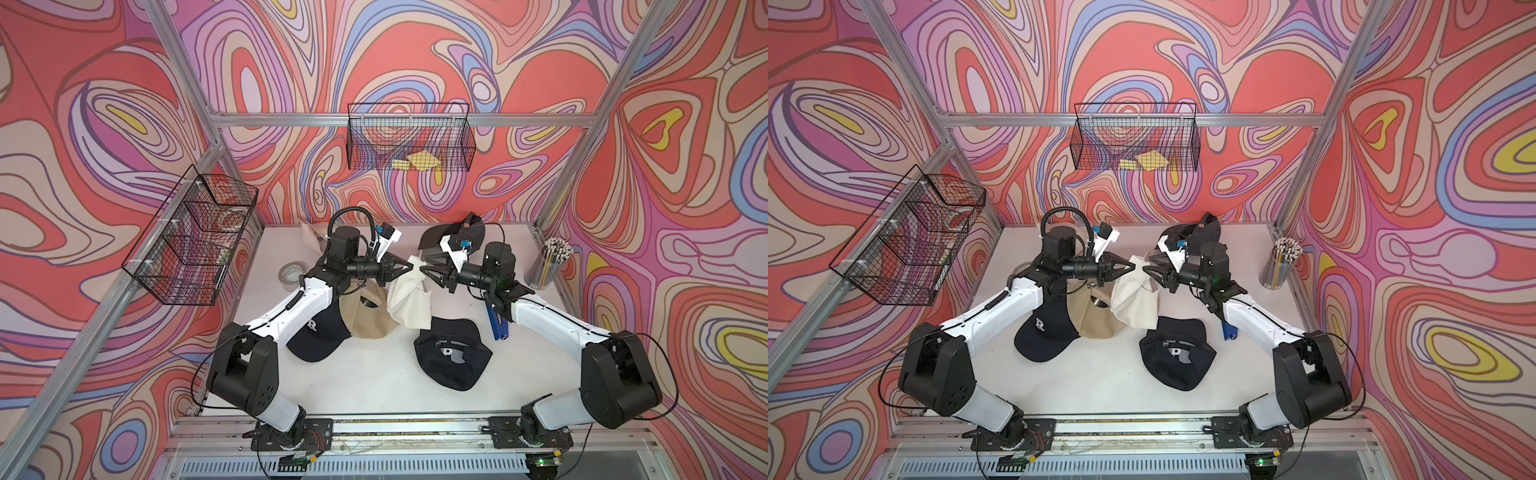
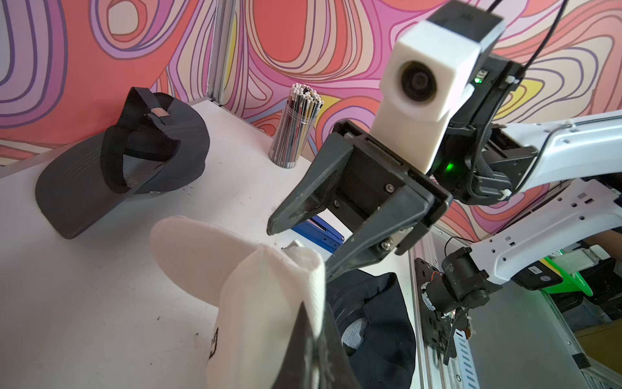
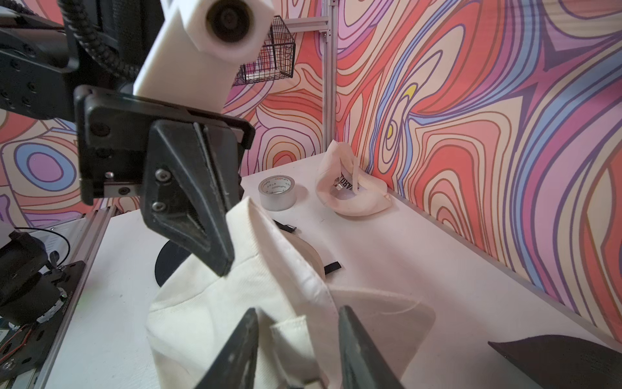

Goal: Open the adjustable buckle of the baseball cap
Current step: Open the adjustable buckle on the baseball cap.

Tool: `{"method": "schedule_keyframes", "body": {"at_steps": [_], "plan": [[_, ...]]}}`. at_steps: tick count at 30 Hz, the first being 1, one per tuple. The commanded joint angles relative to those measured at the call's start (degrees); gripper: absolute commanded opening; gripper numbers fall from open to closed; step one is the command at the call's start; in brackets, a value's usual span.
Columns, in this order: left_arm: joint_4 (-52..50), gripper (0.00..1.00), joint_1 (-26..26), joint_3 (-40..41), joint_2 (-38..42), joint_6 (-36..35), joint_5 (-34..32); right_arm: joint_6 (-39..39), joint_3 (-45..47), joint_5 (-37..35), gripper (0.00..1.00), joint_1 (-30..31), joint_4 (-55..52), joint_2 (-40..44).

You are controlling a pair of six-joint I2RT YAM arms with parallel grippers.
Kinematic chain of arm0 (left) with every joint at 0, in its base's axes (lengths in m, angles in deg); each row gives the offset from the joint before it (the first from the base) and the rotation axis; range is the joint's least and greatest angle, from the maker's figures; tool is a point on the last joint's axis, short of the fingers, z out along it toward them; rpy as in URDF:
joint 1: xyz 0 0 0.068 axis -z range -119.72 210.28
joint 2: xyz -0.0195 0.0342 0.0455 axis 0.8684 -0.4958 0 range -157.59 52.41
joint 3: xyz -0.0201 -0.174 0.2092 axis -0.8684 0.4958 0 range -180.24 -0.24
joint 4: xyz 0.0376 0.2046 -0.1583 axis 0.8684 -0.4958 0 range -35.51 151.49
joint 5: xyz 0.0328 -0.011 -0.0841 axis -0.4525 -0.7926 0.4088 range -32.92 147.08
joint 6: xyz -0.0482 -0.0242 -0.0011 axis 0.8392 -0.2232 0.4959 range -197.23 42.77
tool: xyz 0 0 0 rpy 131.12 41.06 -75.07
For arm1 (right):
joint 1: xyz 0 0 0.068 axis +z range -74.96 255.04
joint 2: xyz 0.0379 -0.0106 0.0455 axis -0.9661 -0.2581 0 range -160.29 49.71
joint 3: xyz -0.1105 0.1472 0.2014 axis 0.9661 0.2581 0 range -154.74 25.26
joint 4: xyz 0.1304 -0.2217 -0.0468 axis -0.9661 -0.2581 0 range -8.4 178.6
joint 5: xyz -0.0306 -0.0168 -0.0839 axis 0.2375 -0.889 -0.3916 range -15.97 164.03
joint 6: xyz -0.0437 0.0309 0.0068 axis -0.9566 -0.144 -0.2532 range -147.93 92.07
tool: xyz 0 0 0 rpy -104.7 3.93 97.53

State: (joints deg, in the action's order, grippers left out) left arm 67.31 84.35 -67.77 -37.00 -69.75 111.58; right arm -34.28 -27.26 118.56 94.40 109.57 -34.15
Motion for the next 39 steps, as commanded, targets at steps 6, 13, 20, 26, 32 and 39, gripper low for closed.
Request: {"method": "schedule_keyframes", "body": {"at_steps": [6, 13, 20, 26, 32, 39], "plan": [[0.79, 0.00, 0.36, -1.12, 0.90, -1.64, 0.89, 3.73, -1.14, -6.14, 0.39, 0.40, -0.33, -1.66], [0.94, 0.00, 0.42, -1.03, 1.10, -1.73, 0.12, 4.87, -2.07, -12.43, 0.34, 0.30, -3.77, -1.06], [2.29, 0.00, 0.36, -1.03, 0.28, -0.68, -0.09, 5.91, -1.14, -10.67, 0.28, 0.36, -2.48, 0.16], [3.44, 0.00, 0.44, -1.20, -0.23, 0.37, -0.13, 6.74, 0.03, -8.55, 0.28, 0.36, -0.79, 0.22], [4.19, 0.00, 0.71, -1.12, -0.92, 0.95, 0.57, 13.08, 0.04, -7.26, 0.30, 0.39, 2.85, -1.20], [4.17, 0.00, 0.85, -1.20, -0.61, 0.78, 0.36, 19.76, -0.40, -7.84, 0.29, 0.42, 4.34, -2.50]]}}
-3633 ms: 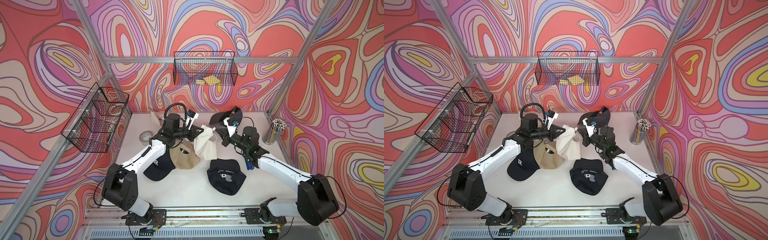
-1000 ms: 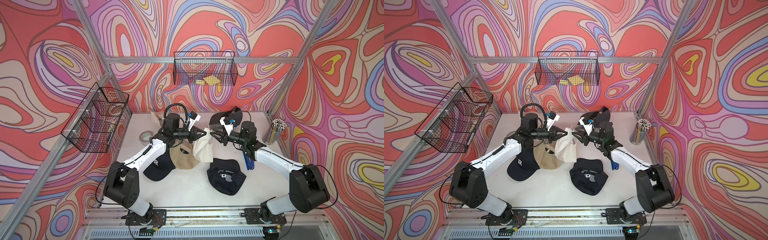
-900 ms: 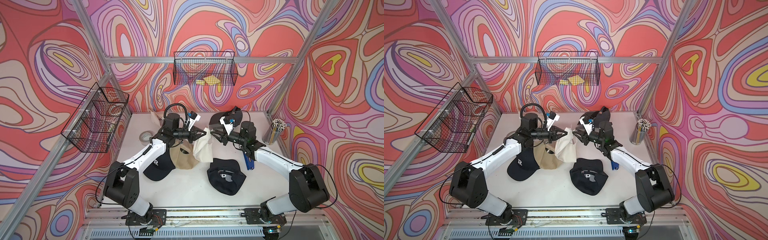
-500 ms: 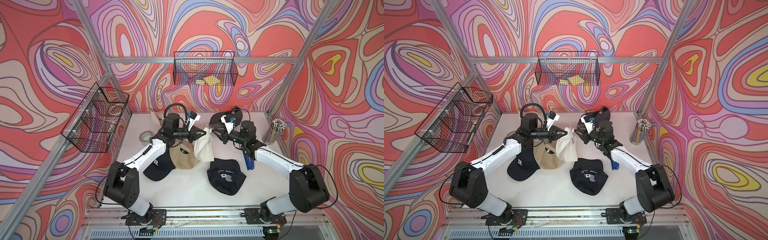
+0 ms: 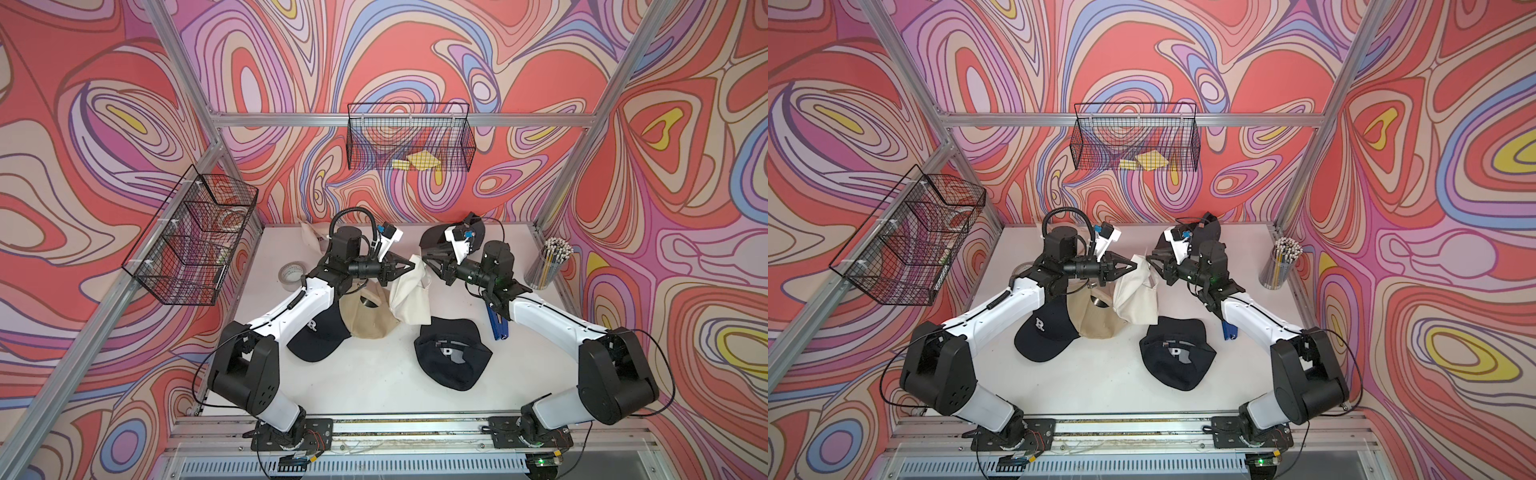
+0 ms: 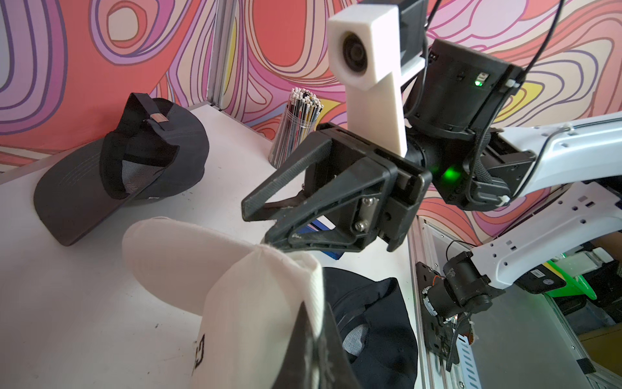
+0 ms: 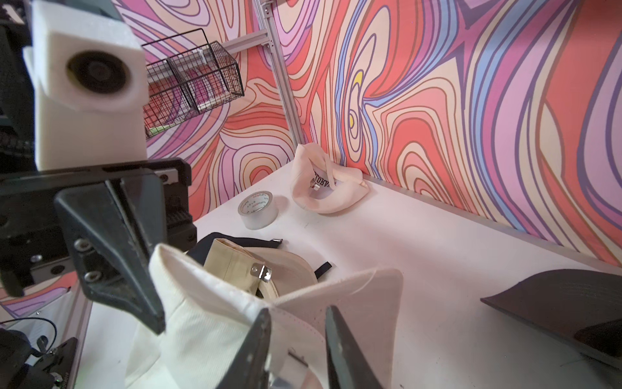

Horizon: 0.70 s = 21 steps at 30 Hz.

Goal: Open the adjustable buckle of the baseball cap
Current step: Open the adjustable buckle on the baseball cap.

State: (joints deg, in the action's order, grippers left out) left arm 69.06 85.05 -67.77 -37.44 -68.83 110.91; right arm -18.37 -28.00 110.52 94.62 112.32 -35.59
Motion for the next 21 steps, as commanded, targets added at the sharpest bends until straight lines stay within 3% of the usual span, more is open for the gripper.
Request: {"method": "schedule_keyframes", "body": {"at_steps": [1, 8, 12, 16, 21], "plan": [[2.37, 0.00, 0.16, -1.20, -0.11, -0.14, 0.94, 3.98, 0.41, 0.07, 0.27, 0.18, 1.43, -1.05], [2.01, 0.00, 0.19, -1.20, 0.06, -0.19, -0.02, 3.40, 1.46, -0.61, 0.16, 0.20, 0.02, 0.54], [0.87, 0.00, 0.20, -1.83, -0.44, 0.08, -2.69, 3.15, 2.00, -0.86, 0.02, 0.19, -0.30, 1.53], [-2.33, 0.00, 0.19, -2.87, -0.47, 0.21, -8.41, 1.96, 2.96, -4.56, 0.00, 0.07, -1.28, 3.01], [-3.21, 0.00, 0.22, 0.59, 3.05, 0.61, -22.12, 2.24, 3.50, -14.58, 0.00, -1.83, -6.09, 4.92]]}}
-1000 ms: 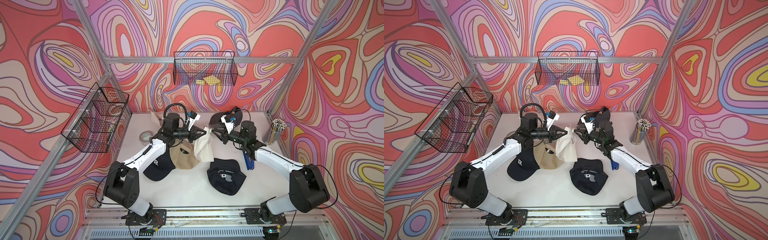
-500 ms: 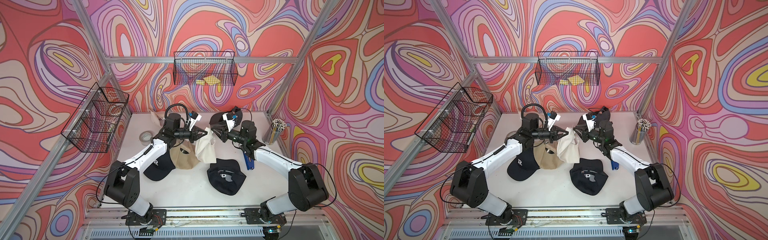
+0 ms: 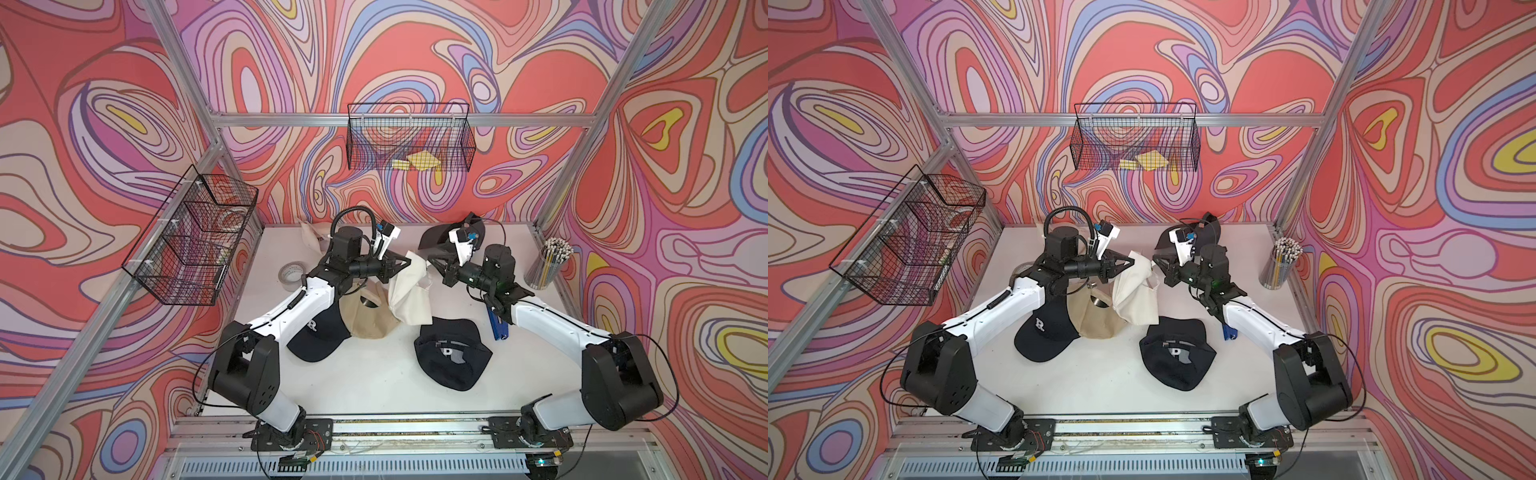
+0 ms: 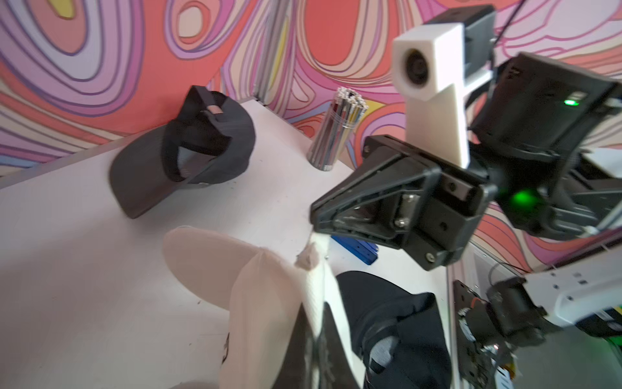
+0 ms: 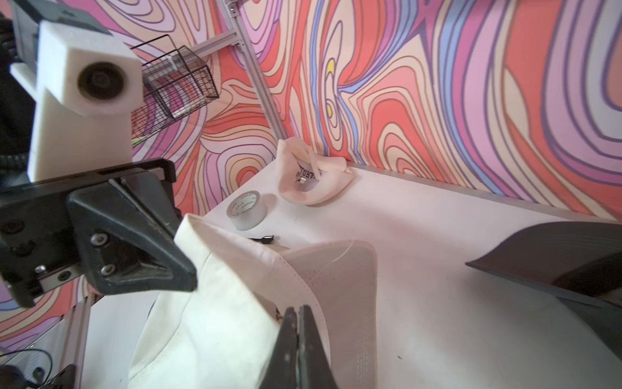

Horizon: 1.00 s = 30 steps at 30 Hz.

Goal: Open the adjustable buckle of the baseball cap
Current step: Open the adjustable buckle on the baseball cap.

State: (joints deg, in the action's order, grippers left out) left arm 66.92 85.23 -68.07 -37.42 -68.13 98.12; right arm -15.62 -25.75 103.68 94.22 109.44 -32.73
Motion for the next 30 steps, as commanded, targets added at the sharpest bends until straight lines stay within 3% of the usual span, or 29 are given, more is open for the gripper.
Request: {"method": "schedule_keyframes", "body": {"at_steps": [1, 5, 8, 9, 11, 12, 18, 26, 30], "plan": [[-1.70, 0.00, 0.01, 1.11, 3.57, -0.42, -10.54, -0.09, 1.90, -8.46, 0.00, -1.97, -2.85, 2.37], [-2.55, 0.00, 0.01, 0.96, 4.08, -0.80, -10.64, 1.44, 3.27, -8.01, 0.00, -2.83, -0.01, 2.74], [-1.88, 0.00, 0.06, 0.64, 3.59, -0.16, -9.58, 2.33, 2.63, -2.77, 0.00, -2.83, 1.98, 1.98], [-1.16, 0.00, 0.04, 0.68, 3.28, 0.01, -8.55, 2.66, 2.71, -0.13, 0.29, -2.83, 3.26, 1.76], [0.43, 0.00, 0.06, 0.77, 2.79, 0.54, -6.33, 2.54, 3.49, 0.69, 0.71, -2.85, 4.70, 2.33], [1.25, 0.00, 0.08, 0.73, 2.54, 0.92, -5.37, 2.25, 4.22, 0.38, 0.84, -2.85, 5.56, 2.89], [2.25, 0.00, -0.07, -0.37, 1.55, 1.58, -3.22, -2.89, 5.96, -0.56, 0.84, -2.94, 1.18, 5.88], [3.73, 0.00, -0.39, -0.86, 1.49, 2.40, -0.76, -3.68, 2.04, 4.15, 0.66, -4.02, -11.08, 4.25], [2.54, 0.00, -0.52, -2.22, 0.33, 3.42, -0.11, -0.29, 4.36, 5.87, 0.62, -4.44, -8.03, 3.98]]}}
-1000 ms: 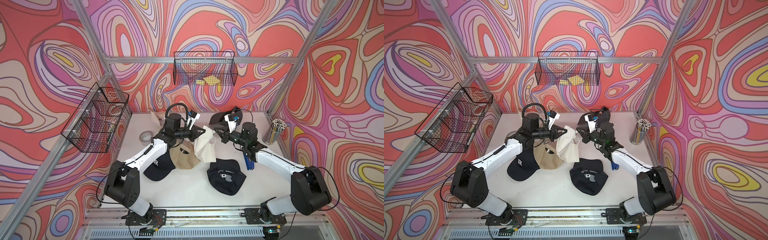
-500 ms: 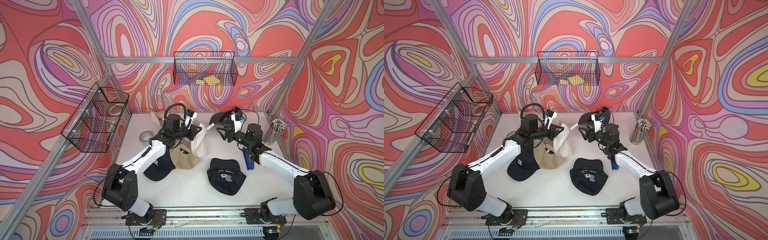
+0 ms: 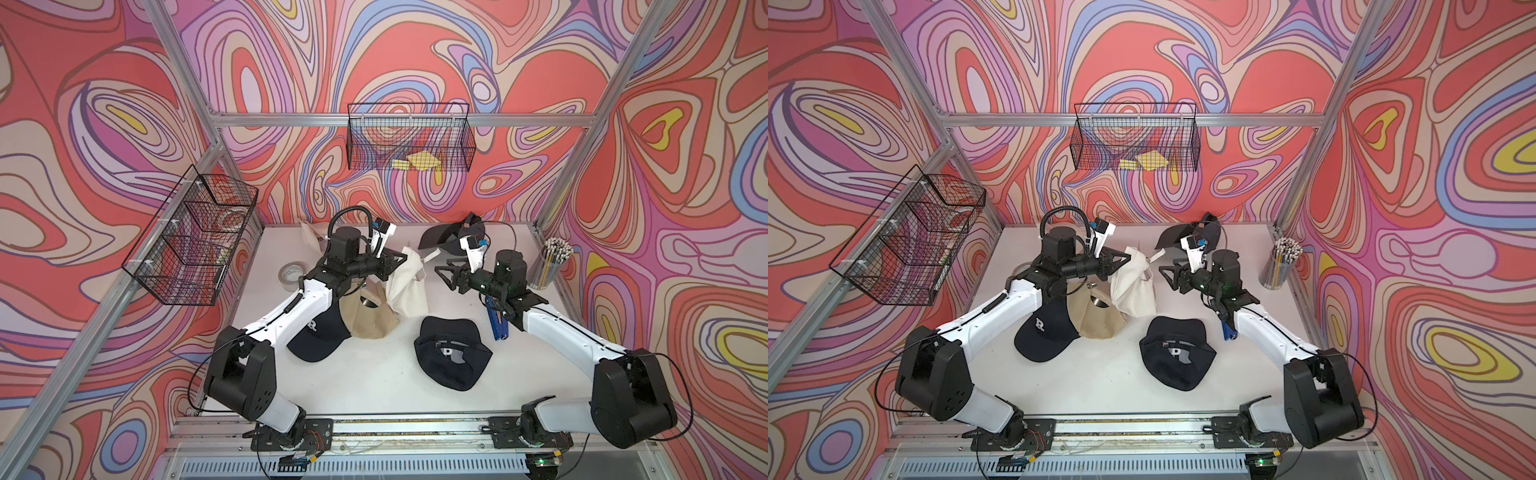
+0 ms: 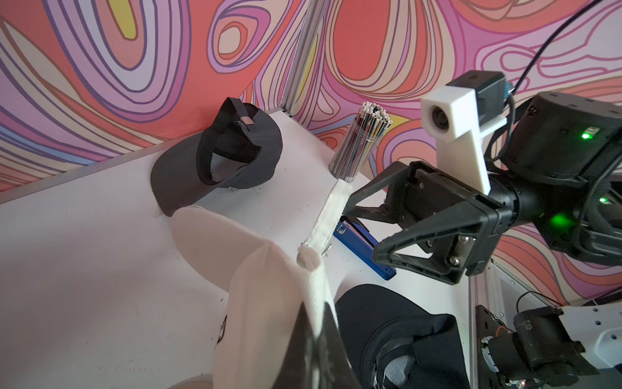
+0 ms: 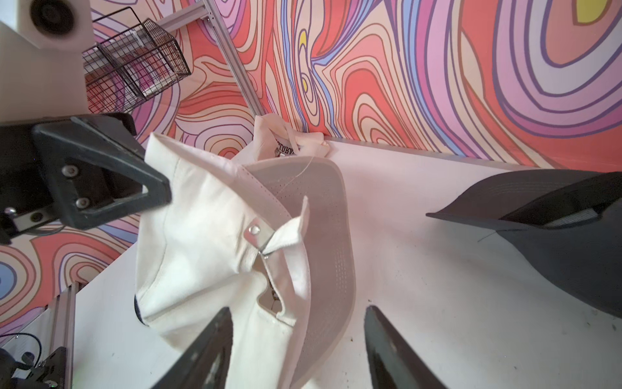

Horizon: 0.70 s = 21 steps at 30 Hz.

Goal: Open the adjustable buckle of the baseball cap
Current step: Open the adjustable buckle on the baseball cap, then pull the adjustable strap on the baseball cap.

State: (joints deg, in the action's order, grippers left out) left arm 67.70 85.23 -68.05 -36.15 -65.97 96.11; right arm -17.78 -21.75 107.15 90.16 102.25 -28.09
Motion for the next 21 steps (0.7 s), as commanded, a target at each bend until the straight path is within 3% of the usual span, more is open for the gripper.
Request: {"method": "schedule_keyframes", "body": {"at_steps": [1, 21], "plan": [[2.14, 0.00, -0.52, -2.19, -1.12, 1.77, 2.14, 2.70, 1.05, 2.74, 0.61, -0.44, 0.55, -0.84], [7.04, 0.00, -0.49, -2.19, -1.71, 7.56, 14.08, 20.74, 10.43, 15.77, 0.55, -3.70, 30.87, -6.40]]}}
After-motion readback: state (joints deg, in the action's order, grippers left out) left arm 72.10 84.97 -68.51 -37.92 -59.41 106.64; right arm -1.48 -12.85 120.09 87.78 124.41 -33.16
